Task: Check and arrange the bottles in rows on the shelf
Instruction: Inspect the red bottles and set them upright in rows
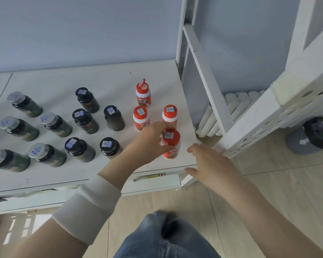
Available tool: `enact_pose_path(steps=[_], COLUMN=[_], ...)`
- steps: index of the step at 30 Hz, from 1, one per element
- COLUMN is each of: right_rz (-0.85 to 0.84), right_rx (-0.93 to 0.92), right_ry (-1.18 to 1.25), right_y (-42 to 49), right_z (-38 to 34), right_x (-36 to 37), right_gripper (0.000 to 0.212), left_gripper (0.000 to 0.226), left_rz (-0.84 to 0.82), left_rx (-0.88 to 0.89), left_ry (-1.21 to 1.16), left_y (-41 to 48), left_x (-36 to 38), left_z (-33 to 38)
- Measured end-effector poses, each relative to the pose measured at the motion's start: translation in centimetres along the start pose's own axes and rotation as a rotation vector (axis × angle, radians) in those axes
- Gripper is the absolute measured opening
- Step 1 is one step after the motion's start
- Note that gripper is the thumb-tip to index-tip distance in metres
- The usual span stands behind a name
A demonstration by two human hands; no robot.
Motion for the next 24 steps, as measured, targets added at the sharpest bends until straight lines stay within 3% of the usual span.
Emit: enact_pose_path(steps=[2, 6, 14, 18, 24], right_rz=[-0.048, -0.040, 0.051, 0.058, 0.110], right_rx=[-0.026, -0.039, -0.065, -0.086, -0.167], right_ry=[-0.146, -0.246, -0.259, -0.248, -0.218], right_y=[0.0, 0.2, 0.9, 0.8, 0.5], right_z=[-0.3, -0.4, -0.7, -0.8, -1.0], right_x=[0.3, 0.8, -0.2, -0.4, -0.8], right_gripper=[0.048, 0.050, 0.046, 0.047, 0.047], left_gripper=[0.052, 0.052, 0.052, 0.064, 0.065], left_rz=[-0.007, -0.044, -0.045, -0.048, 0.189], left_rx=[0.014, -0.031, -0.024, -0.018, -0.077], left_ry=[0.153, 0.233, 0.272, 0.334, 0.479], left_y=[0.5, 1.5, 1.9, 1.6, -1.2], left_x=[1.0, 2.2, 3.6, 3.5, -0.4], left_z=[0.3, 0.3, 0.1, 0.1, -3.0])
Point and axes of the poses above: each hand's wrist, its own y-axis towards the middle knuckle, its own x-axis out of the palm, z = x × y, the point moved 3 cm from there along y, towards the middle knuckle, and after that the axes turned 7 degrees about -x, right-handed, at the moved point
